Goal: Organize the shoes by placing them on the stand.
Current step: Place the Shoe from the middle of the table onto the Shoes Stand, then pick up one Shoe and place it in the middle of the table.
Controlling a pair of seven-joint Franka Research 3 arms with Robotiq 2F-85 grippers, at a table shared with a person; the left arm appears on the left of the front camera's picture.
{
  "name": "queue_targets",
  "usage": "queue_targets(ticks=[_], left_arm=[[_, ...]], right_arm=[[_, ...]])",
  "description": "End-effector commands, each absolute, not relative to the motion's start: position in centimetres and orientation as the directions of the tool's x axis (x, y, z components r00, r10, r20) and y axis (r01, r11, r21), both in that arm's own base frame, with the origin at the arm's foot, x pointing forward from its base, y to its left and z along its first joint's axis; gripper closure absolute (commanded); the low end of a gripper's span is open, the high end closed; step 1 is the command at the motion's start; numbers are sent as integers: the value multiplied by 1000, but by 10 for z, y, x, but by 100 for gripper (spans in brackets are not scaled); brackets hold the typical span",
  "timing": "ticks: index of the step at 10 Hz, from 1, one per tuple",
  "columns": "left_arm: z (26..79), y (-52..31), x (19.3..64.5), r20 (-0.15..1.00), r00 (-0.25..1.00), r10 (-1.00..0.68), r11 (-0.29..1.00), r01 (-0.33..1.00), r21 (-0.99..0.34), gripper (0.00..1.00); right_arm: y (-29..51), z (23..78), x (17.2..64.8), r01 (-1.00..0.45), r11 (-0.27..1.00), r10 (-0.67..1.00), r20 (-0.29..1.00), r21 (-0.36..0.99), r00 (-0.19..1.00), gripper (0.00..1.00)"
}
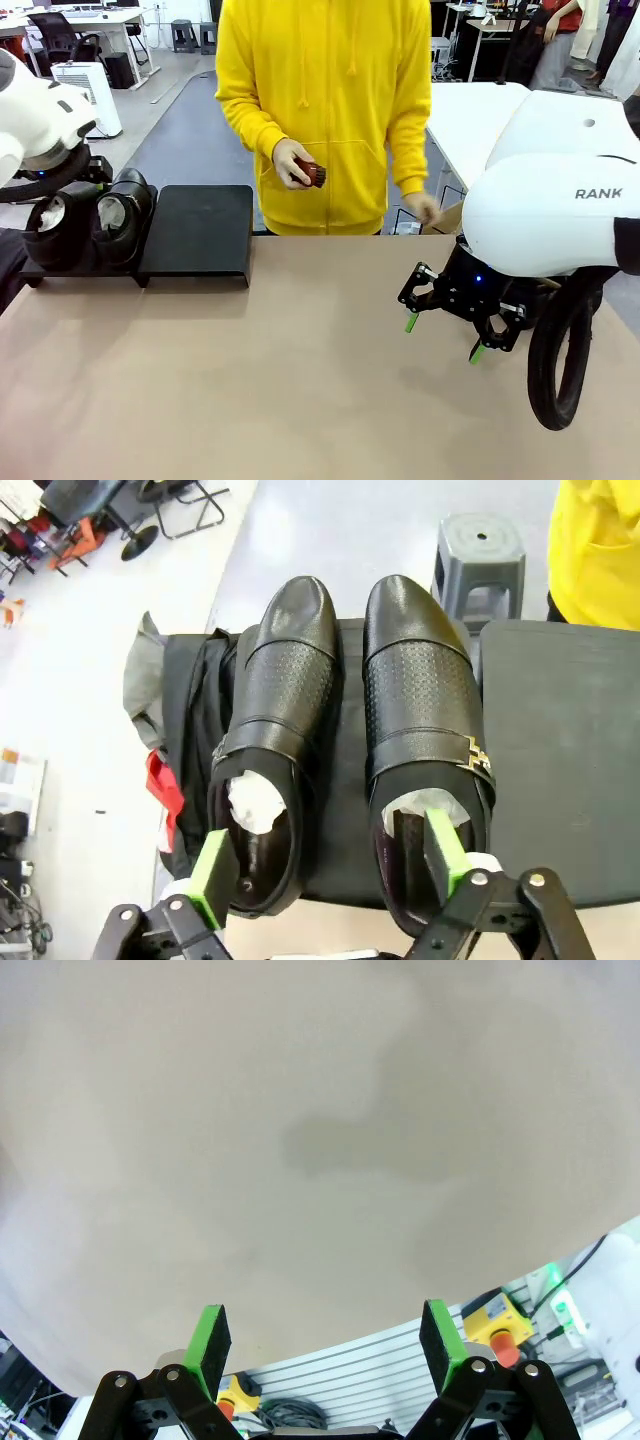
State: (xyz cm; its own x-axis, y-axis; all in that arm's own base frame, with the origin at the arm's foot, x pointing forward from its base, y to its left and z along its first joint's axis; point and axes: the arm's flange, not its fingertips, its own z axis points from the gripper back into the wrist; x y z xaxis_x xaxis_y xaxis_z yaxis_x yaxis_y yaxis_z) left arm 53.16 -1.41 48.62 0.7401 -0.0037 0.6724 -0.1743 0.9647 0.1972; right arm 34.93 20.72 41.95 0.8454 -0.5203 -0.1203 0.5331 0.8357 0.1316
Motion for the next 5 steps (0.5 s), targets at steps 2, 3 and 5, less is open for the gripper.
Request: queue_targets(ticks=[2, 3, 5], left_arm=[[469, -13, 543, 649, 761, -13, 965, -159, 206, 0], [469, -13, 543, 649, 761, -13, 965, -159, 206, 0], [469, -13, 543, 649, 761, -13, 965, -159, 206, 0]], right_arm=[[206, 421, 350, 524, 842, -514, -107, 127, 851, 0], [206, 421, 350, 524, 842, -514, -107, 127, 851, 0], [206, 421, 350, 524, 842, -514, -107, 127, 851, 0]])
